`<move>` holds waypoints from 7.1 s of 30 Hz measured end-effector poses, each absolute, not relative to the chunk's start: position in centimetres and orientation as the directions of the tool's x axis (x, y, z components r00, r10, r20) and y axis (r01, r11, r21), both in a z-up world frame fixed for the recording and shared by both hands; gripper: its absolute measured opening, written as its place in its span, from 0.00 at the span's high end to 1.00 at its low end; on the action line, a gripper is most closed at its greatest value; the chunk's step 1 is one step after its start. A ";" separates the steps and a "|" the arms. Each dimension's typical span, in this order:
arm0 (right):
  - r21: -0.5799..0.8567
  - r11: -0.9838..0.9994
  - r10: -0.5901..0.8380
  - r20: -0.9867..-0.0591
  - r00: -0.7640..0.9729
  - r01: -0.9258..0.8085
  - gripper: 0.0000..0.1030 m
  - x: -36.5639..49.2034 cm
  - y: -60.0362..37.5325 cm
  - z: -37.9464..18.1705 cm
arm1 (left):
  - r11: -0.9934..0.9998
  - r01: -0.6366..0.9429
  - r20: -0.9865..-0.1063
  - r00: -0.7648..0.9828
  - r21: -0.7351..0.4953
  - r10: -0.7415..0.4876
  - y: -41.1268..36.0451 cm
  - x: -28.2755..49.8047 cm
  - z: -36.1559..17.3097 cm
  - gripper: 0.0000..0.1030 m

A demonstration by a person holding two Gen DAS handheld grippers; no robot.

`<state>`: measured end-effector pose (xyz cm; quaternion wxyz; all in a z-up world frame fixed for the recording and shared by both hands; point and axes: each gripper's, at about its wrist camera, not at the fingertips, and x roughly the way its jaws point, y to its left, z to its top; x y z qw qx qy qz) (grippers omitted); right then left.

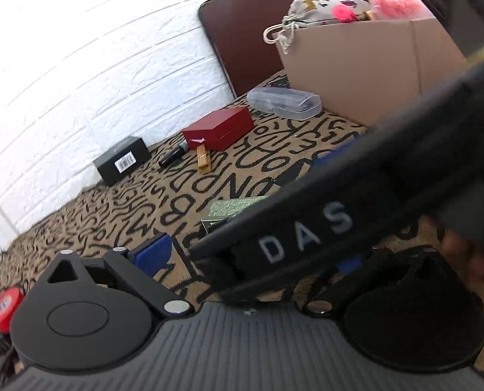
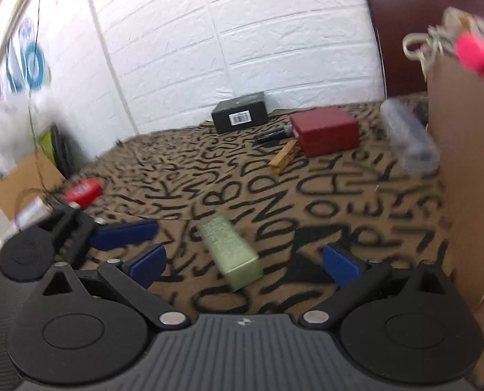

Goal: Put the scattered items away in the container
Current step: 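Lower the right gripper toward the olive-green tin on the bed, then close the right gripper on the olive-green tin, then lift the green tin and carry it to the cardboard box with the right gripper, then open the right gripper over the cardboard box and withdraw it, then lower the left gripper onto the wooden clothespin and close on it, then grasp the red box with the right gripper while the left gripper holds the clothespin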

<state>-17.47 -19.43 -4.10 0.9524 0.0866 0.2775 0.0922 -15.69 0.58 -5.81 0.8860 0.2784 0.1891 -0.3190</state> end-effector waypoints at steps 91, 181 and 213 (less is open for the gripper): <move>0.291 0.936 0.321 -0.487 0.812 -0.196 0.51 -15.7 -22.2 -4.3 | 0.489 0.833 -0.552 0.543 0.259 -0.633 1.0 -11.6 -5.1 0.62; 0.141 0.979 -0.077 -0.423 0.903 0.150 0.00 -8.7 -22.2 -3.3 | 0.711 0.634 -0.540 0.730 0.306 -0.419 -4.7 -3.0 -5.1 0.85; 0.048 0.998 0.067 -0.571 0.818 -0.048 0.32 -1.0 -23.1 -4.6 | 0.719 0.594 -0.528 0.765 0.360 -0.368 -2.9 -1.0 -5.5 0.85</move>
